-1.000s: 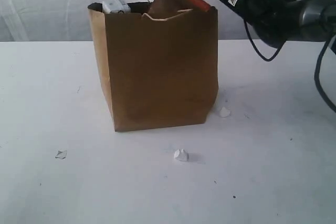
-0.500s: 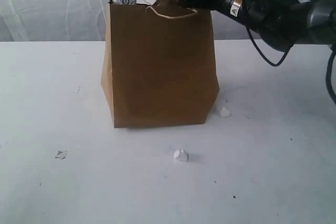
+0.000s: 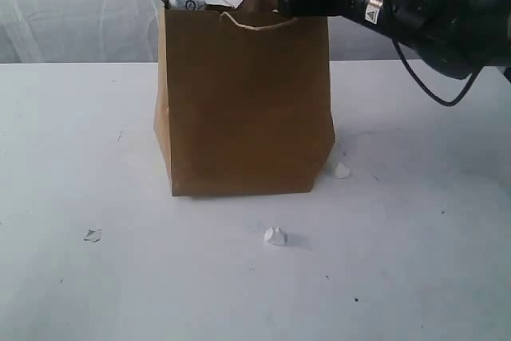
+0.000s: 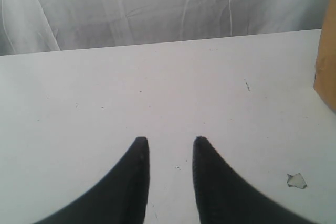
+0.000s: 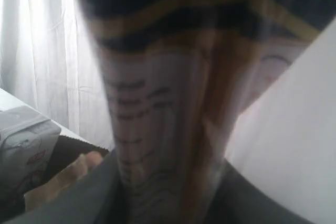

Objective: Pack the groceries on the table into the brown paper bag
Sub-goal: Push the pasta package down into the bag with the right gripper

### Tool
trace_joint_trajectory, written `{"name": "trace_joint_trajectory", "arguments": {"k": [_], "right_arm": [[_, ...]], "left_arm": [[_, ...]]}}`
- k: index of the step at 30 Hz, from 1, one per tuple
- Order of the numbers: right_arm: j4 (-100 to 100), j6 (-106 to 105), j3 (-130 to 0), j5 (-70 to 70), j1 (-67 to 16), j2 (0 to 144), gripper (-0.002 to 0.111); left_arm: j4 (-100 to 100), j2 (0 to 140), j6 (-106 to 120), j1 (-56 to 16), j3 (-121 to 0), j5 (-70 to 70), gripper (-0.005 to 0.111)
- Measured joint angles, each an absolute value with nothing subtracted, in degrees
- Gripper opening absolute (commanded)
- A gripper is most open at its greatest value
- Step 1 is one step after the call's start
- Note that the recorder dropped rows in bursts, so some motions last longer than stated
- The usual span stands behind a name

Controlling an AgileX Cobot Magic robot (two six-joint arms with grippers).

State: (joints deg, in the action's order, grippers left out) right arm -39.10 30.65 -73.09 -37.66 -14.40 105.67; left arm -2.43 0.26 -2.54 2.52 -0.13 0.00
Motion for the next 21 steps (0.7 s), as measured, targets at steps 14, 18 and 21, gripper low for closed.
{"name": "trace_joint_trajectory", "arguments": {"k": [14,18,21], "right_arm": [[-39.42,29.36,-65.38,-36.5,-14.5,96.94,0.0],[-39.31,28.69,-63.51,-36.5,-14.5,95.92,0.0],[-38.93,28.28,-62.21,-36.63,-14.5,95.53,0.0]], "left_arm": [[-2.43,0.26,-2.54,2.52,-0.13,0.0,0.035],[-2.43,0.26,-2.54,2.52,-0.13,0.0,0.035],[-2.43,0.26,-2.54,2.52,-0.13,0.0,0.035]]}}
